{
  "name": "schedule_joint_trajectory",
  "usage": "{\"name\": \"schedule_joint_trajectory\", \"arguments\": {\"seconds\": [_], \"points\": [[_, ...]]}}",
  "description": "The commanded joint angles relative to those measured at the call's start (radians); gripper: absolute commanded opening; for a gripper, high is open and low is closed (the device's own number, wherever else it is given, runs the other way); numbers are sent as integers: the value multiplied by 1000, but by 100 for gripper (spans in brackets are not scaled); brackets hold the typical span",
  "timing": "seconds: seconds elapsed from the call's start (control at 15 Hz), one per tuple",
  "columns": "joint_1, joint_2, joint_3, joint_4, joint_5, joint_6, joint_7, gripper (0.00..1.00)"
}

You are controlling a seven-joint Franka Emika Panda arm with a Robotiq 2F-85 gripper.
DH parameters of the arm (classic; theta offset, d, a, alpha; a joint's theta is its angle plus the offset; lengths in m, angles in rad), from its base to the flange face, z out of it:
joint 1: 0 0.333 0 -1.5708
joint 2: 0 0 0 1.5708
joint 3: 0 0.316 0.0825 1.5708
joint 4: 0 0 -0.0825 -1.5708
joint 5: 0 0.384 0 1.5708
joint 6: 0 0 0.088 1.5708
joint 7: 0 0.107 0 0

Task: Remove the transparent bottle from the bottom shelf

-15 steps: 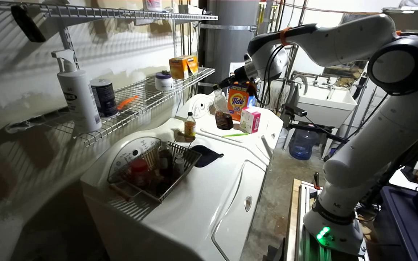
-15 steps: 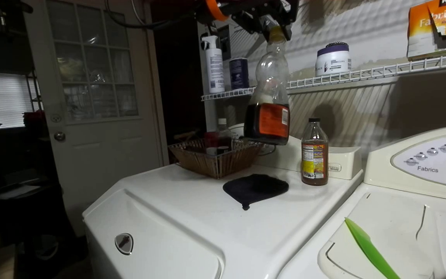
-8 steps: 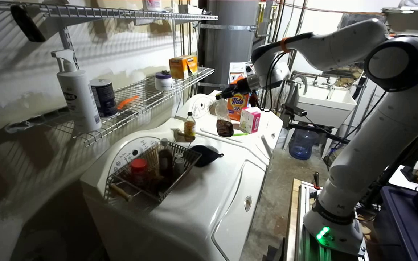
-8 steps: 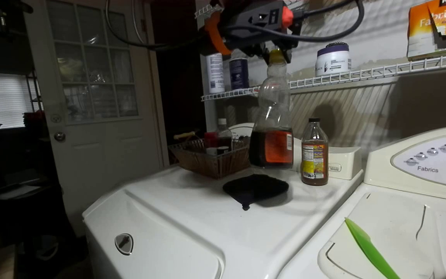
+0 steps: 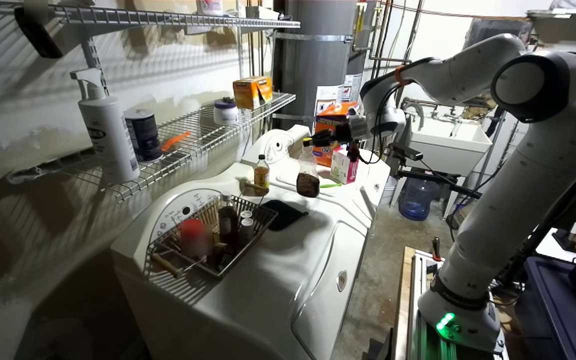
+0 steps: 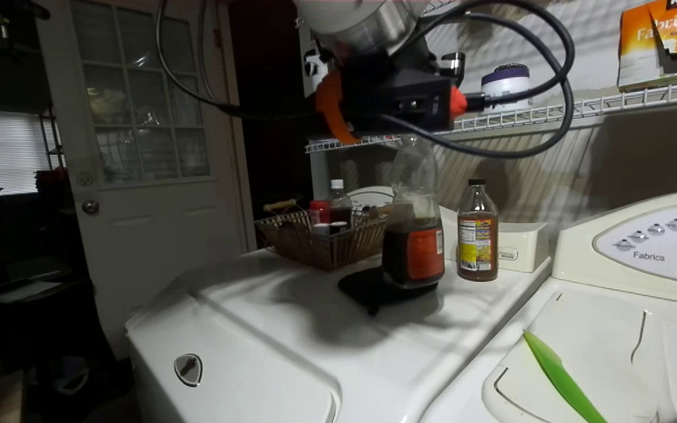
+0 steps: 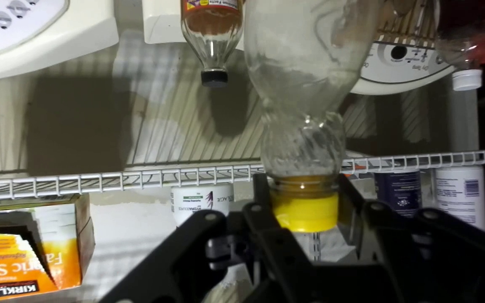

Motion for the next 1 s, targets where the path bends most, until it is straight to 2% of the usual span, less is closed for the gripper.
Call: {"name": "schedule_joint_trajectory", "arguments": {"seconds": [0.0, 0.53, 0.93], "points": [[10, 26, -48, -20, 80, -149, -114, 15], [9, 150, -64, -5, 167, -330, -338, 15], [11, 192, -63, 26, 264, -363, -457, 15]]}}
